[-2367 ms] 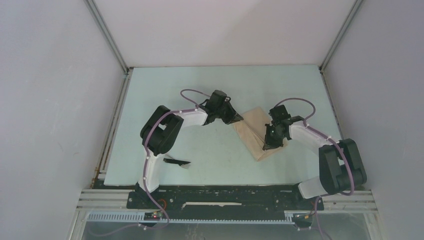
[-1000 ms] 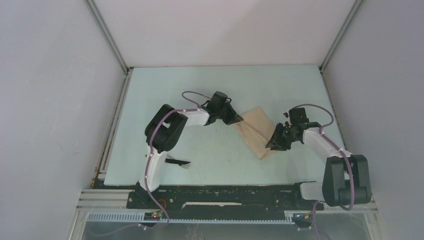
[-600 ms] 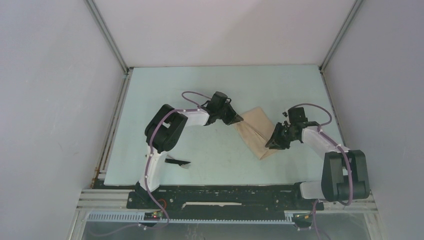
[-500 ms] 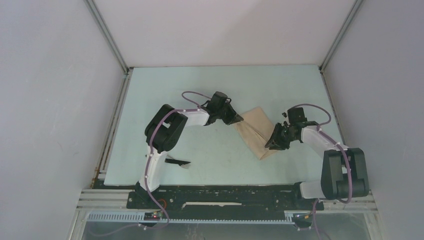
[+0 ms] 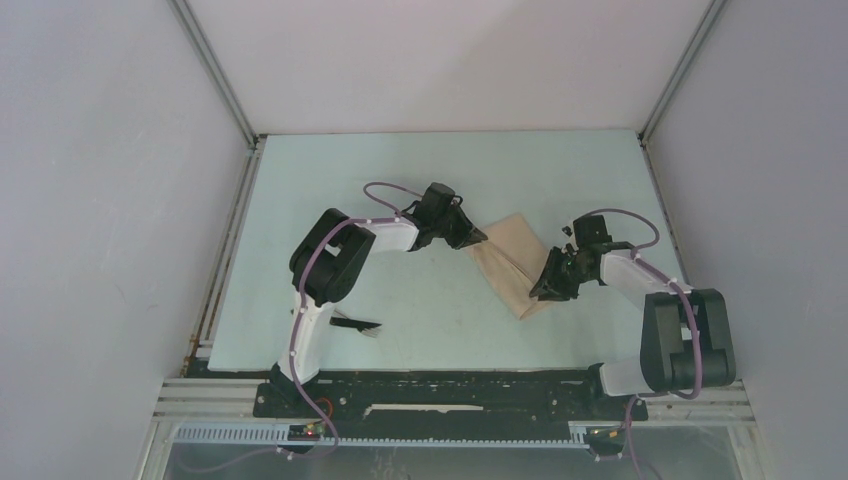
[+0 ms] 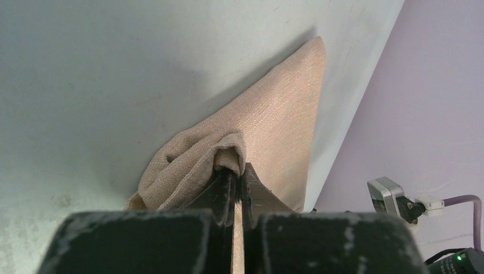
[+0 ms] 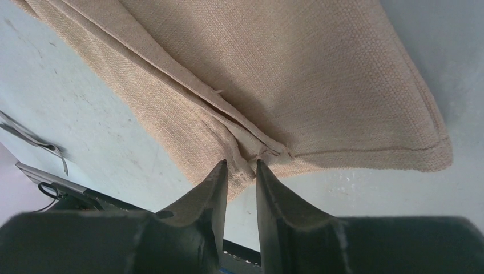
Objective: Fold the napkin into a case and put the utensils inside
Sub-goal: Fold the upper triangle-folded napkin at the center of the board.
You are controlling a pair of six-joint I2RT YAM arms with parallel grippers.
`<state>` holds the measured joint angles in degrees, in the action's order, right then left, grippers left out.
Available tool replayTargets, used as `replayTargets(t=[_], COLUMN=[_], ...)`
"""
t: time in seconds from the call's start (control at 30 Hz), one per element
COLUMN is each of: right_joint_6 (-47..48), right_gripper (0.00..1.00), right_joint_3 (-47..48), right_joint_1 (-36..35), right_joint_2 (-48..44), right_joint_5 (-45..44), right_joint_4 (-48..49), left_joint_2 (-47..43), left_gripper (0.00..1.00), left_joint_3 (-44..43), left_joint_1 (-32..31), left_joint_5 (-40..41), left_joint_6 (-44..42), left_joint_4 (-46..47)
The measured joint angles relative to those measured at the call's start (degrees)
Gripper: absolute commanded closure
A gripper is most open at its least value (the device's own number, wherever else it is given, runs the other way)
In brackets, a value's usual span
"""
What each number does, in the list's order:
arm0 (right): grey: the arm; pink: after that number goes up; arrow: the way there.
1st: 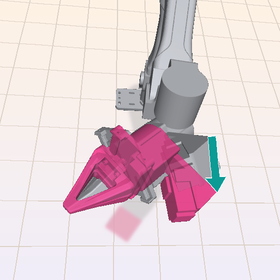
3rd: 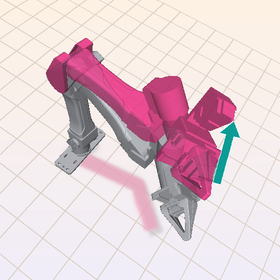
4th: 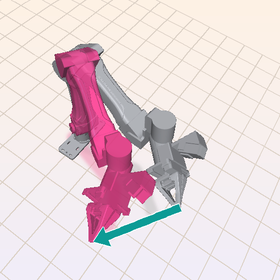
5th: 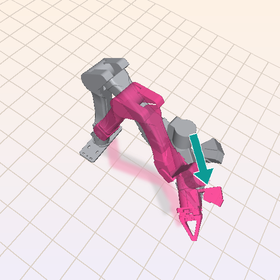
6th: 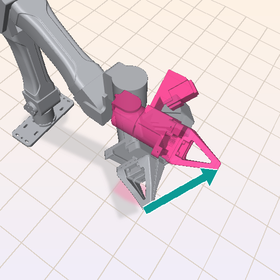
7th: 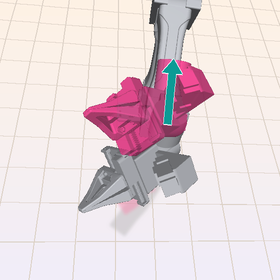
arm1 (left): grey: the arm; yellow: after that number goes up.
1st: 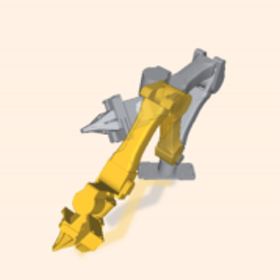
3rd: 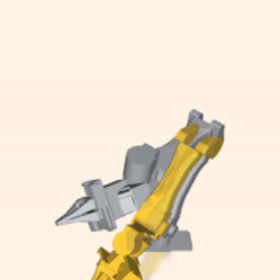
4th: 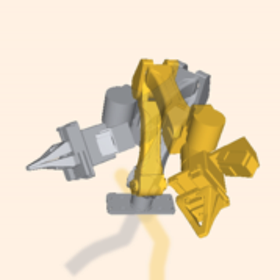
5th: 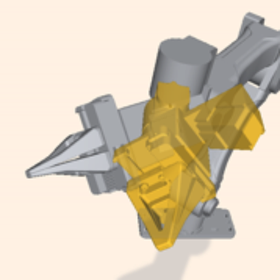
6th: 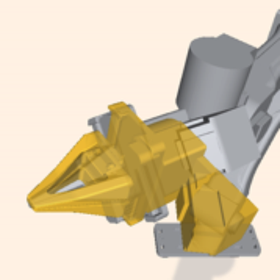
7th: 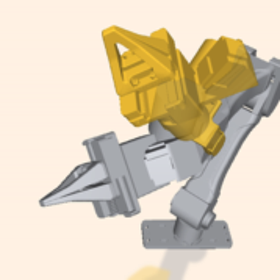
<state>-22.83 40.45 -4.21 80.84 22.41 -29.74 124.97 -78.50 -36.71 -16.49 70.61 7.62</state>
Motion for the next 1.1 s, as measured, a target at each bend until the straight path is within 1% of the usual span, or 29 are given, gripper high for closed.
replayTargets(t=[0.2,0.23,0.27,0.43,0.53,0.63,0.87,1.03,1.1], right_joint_6=[0.2,0.2,0.2,0.2,0.1,-0.1,-0.4,-0.5,-0.5], right_gripper=[0.89,0.93,1.0,1.0,1.0,1.0,1.0,1.0,1.0], right_joint_3=[0.0,0.0,0.0,0.0,0.0,0.0,-0.6,-0.9,-1.1], right_joint_1=[-0.2,-0.2,-0.2,-0.3,-0.3,-0.3,-0.2,0.0,0.0], right_joint_2=[0.0,0.0,0.0,-0.3,-1.8,-3.5,-4.5,-4.4,-4.2], right_joint_5=[0.7,0.7,0.7,-0.3,-2.7,-4.5,-6.6,-7.0,-7.2], right_joint_4=[0.4,0.4,0.5,0.2,-0.3,-0.4,0.0,0.5,0.7], left_joint_2=[0.0,0.0,0.0,0.0,0.0,0.0,0.0,-0.3,-0.8], left_gripper=[1.0,1.0,1.0,0.97,0.94,0.84,0.53,0.41,0.39], left_joint_3=[0.0,0.0,0.0,0.0,0.0,0.0,-0.1,-1.3,-2.3], left_joint_1=[0.0,0.0,0.0,0.0,0.0,0.0,0.0,0.0,0.0], left_joint_5=[0.0,-0.1,-0.1,-0.2,-0.2,-0.2,-1.0,-3.0,-4.1], left_joint_6=[0.0,0.0,0.0,0.0,-0.1,-0.2,-1.2,-2.9,-4.0], left_joint_4=[0.0,0.0,0.0,0.0,0.0,0.0,-0.2,-1.3,-1.7])
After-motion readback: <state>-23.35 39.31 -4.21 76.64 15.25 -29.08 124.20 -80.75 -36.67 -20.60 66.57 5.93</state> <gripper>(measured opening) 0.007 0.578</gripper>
